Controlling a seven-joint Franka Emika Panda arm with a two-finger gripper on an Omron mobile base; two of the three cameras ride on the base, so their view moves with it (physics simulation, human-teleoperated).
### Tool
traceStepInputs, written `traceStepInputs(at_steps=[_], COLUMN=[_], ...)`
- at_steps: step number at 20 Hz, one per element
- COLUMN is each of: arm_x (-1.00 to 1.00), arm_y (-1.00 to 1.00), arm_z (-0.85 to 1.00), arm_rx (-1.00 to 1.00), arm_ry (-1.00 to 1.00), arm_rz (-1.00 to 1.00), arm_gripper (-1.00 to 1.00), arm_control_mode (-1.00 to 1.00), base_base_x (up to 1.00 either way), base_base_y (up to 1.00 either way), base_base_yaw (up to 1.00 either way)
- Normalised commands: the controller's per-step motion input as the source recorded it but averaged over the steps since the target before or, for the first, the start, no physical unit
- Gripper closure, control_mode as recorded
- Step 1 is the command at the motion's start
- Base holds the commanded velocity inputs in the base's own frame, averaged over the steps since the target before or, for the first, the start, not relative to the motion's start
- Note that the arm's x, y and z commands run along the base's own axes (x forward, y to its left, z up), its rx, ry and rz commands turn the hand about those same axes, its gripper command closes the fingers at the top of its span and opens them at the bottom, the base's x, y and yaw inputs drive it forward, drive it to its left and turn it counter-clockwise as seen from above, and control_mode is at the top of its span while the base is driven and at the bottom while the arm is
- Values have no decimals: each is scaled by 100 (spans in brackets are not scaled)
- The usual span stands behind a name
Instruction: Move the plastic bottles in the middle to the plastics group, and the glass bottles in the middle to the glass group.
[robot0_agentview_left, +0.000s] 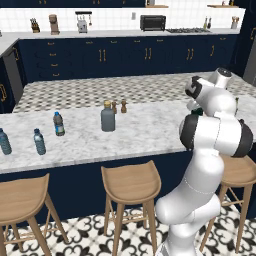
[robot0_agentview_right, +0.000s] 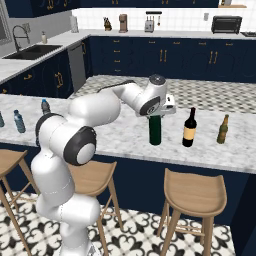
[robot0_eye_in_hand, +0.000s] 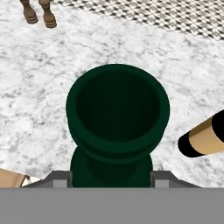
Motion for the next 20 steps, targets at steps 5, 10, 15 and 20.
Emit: traceStepInputs(at_steps=[5, 10, 15, 20], arm_x=[0, 0, 6, 33], arm_y=[-4, 0, -2, -18], arm_z=[-36, -28, -7, 0], arm_rx=[2, 0, 0, 1], arm_ry=[-1, -1, 0, 0], arm_rz=[0, 0, 0, 0], arm_gripper=[100, 100, 100, 100], arm_control_mode=[-100, -100, -100, -100], base_base_x=[0, 0, 0, 0], base_base_y=[0, 0, 0, 0], base_base_yaw=[0, 0, 0, 0])
